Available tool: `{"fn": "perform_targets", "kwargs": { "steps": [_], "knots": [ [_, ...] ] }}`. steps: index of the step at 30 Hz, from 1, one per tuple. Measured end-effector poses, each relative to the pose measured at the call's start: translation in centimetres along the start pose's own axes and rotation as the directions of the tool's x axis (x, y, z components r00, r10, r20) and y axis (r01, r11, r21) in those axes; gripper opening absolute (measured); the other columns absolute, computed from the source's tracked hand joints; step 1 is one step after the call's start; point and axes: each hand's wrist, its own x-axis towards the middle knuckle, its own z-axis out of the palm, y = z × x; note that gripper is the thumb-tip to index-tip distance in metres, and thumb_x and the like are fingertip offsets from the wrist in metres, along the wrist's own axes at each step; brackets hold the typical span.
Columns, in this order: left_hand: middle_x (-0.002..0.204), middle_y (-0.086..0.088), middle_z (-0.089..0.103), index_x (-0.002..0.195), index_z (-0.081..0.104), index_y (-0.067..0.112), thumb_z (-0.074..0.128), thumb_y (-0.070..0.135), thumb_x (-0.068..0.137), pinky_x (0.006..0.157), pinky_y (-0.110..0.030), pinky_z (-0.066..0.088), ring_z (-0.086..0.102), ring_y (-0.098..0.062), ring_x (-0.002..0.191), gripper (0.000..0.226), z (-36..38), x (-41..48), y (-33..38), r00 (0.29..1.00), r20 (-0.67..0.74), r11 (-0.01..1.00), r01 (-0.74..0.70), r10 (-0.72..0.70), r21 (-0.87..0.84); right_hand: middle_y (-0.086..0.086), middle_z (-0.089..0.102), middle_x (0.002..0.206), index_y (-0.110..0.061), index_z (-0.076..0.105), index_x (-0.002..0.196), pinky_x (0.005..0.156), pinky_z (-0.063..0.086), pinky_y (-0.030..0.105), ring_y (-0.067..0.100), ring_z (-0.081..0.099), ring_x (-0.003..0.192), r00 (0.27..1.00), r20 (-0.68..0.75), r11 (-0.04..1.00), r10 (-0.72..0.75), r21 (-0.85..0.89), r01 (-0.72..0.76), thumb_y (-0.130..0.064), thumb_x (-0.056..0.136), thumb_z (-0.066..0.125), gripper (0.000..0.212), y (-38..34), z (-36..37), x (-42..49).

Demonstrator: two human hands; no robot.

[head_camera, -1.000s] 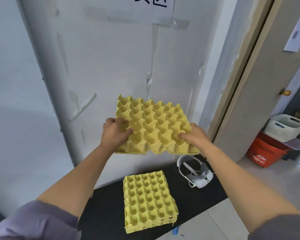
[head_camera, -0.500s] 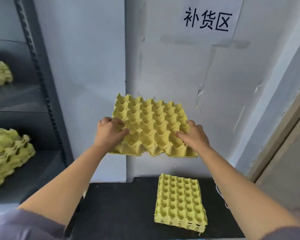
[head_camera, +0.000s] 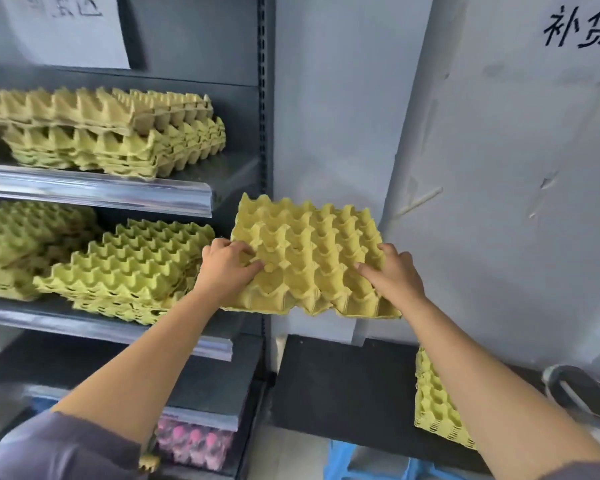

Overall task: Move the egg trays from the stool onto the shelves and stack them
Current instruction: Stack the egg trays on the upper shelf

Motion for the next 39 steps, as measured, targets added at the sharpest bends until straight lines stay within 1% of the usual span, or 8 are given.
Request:
{"fn": "perform_targets", "kwargs": {
  "steps": [3, 8, 16, 20, 23, 29, 35, 39],
  "knots": [
    [0.13, -0.017, 0.046, 0.116, 0.061, 0.017, 0.061, 0.039, 0.087, 0.103, -0.035, 0.027, 0.033, -0.03, 0.126, 0.037, -2.2, -0.6, -3.9, 0.998, 0.002, 0.998, 0.062, -0.062, 0.023, 0.012, 0.042, 0.131, -0.026, 0.032, 0.142, 0.085, 0.048, 0.037, 0.031, 0.055, 0.111, 0.998, 0.035, 0.999, -0.051, -0.014, 0.051, -0.058, 0.082, 0.059, 0.073, -3.6, 2.9, -0.2],
    [0.127, -0.018, 0.046, 0.116, 0.06, 0.02, 0.06, 0.044, 0.086, 0.1, -0.038, 0.032, 0.038, -0.032, 0.121, 0.038, -4.5, -1.3, -9.3, 0.985, -0.002, 0.983, 0.171, -0.171, 0.07, 0.011, 0.04, 0.129, -0.025, 0.032, 0.142, 0.081, 0.05, 0.036, 0.029, 0.058, 0.102, 0.984, 0.127, 0.992, -0.124, -0.018, 0.127, -0.057, 0.084, 0.058, 0.071, -7.9, 6.8, -0.4],
    [0.123, -0.019, 0.047, 0.124, 0.053, 0.02, 0.051, 0.05, 0.089, 0.1, -0.042, 0.041, 0.044, -0.034, 0.117, 0.046, -6.3, -1.3, -13.8, 0.965, 0.008, 0.964, 0.262, -0.263, 0.05, 0.011, 0.04, 0.131, -0.025, 0.032, 0.142, 0.079, 0.05, 0.035, 0.031, 0.057, 0.104, 0.967, 0.183, 0.981, -0.175, -0.055, 0.187, -0.06, 0.084, 0.056, 0.071, -11.4, 9.7, -1.2],
    [0.119, -0.015, 0.049, 0.121, 0.052, 0.016, 0.055, 0.047, 0.088, 0.079, -0.037, 0.052, 0.056, -0.028, 0.092, 0.045, -8.4, -0.4, -15.7, 0.963, 0.009, 0.963, 0.268, -0.268, -0.019, 0.012, 0.041, 0.133, -0.025, 0.034, 0.142, 0.08, 0.046, 0.034, 0.032, 0.054, 0.112, 0.969, 0.184, 0.979, -0.166, -0.088, 0.184, -0.06, 0.085, 0.055, 0.07, -13.3, 10.5, -1.8],
    [0.119, -0.016, 0.052, 0.12, 0.052, 0.014, 0.057, 0.041, 0.088, 0.073, -0.034, 0.05, 0.056, -0.026, 0.089, 0.042, -10.9, 0.0, -18.2, 0.967, -0.015, 0.966, 0.255, -0.256, -0.037, 0.011, 0.042, 0.134, -0.026, 0.035, 0.141, 0.08, 0.043, 0.034, 0.032, 0.052, 0.115, 0.97, 0.184, 0.98, -0.16, -0.09, 0.179, -0.06, 0.084, 0.055, 0.069, -15.9, 11.6, -3.1],
    [0.121, -0.013, 0.045, 0.123, 0.05, 0.016, 0.058, 0.042, 0.087, 0.081, -0.036, 0.049, 0.05, -0.025, 0.086, 0.045, -17.9, -1.8, -25.6, 0.962, -0.026, 0.962, 0.273, -0.272, 0.031, 0.01, 0.046, 0.133, -0.024, 0.036, 0.14, 0.081, 0.044, 0.034, 0.029, 0.053, 0.115, 0.967, 0.177, 0.977, -0.182, -0.078, 0.198, -0.062, 0.083, 0.055, 0.07, -24.1, 16.4, -7.9],
    [0.097, -0.006, 0.063, 0.109, 0.051, 0.019, 0.057, 0.054, 0.083, 0.072, -0.04, 0.056, 0.063, -0.022, 0.078, 0.044, -26.2, -4.9, -33.9, 0.943, -0.094, 0.944, 0.325, -0.319, 0.056, 0.009, 0.044, 0.137, -0.027, 0.038, 0.141, 0.078, 0.044, 0.034, 0.028, 0.053, 0.116, 0.946, 0.205, 0.959, -0.25, -0.08, 0.271, -0.06, 0.083, 0.057, 0.069, -33.4, 21.0, -13.2],
    [0.093, -0.002, 0.064, 0.103, 0.052, 0.023, 0.052, 0.053, 0.085, 0.068, -0.031, 0.048, 0.062, -0.023, 0.081, 0.034, -30.9, -6.4, -37.3, 0.899, -0.223, 0.913, 0.401, -0.377, 0.072, 0.008, 0.042, 0.142, -0.027, 0.036, 0.142, 0.079, 0.044, 0.034, 0.026, 0.053, 0.118, 0.924, 0.199, 0.936, -0.327, -0.07, 0.346, -0.059, 0.085, 0.056, 0.069, -38.9, 22.5, -15.4]
  ]
}}
